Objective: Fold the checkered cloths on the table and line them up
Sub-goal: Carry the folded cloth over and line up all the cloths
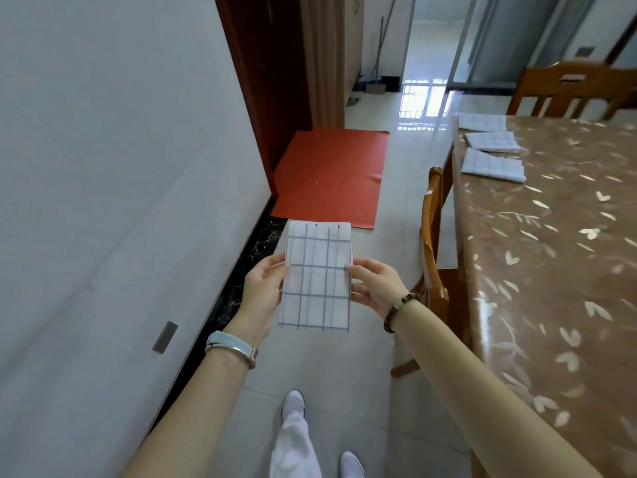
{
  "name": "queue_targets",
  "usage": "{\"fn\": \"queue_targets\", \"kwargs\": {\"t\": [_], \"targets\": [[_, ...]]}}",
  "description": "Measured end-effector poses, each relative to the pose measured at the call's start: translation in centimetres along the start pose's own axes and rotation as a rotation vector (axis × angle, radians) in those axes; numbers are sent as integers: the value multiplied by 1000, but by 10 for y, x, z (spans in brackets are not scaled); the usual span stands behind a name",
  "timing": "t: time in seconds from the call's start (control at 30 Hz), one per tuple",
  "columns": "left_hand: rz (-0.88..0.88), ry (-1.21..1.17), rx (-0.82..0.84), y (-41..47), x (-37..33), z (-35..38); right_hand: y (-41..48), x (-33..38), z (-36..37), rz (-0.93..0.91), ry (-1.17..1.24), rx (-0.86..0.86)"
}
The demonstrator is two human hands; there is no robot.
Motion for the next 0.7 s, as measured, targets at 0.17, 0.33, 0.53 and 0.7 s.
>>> {"fn": "queue_targets", "kwargs": {"t": [0.17,0.33,0.53,0.7], "targets": [[-15,-16,70,45,-14,19,33,20,-3,-28,18,-59],[-28,9,159,102,-36,34,76,43,6,-39,50,-121],[-33,32,256,180,-70,50,127,76,22,-63,87,-201],[-3,102,331,233,-97,61,165,101,32,-104,125,-258]]}}
Point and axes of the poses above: each hand's wrist, its own y-axis towards the middle knuckle, its own z-axis out of the palm, x = y × z, the point moved 9 cm from there along y, towards the middle knuckle, and after that the axes turned 1 degree about -x, right-handed, at the moved point
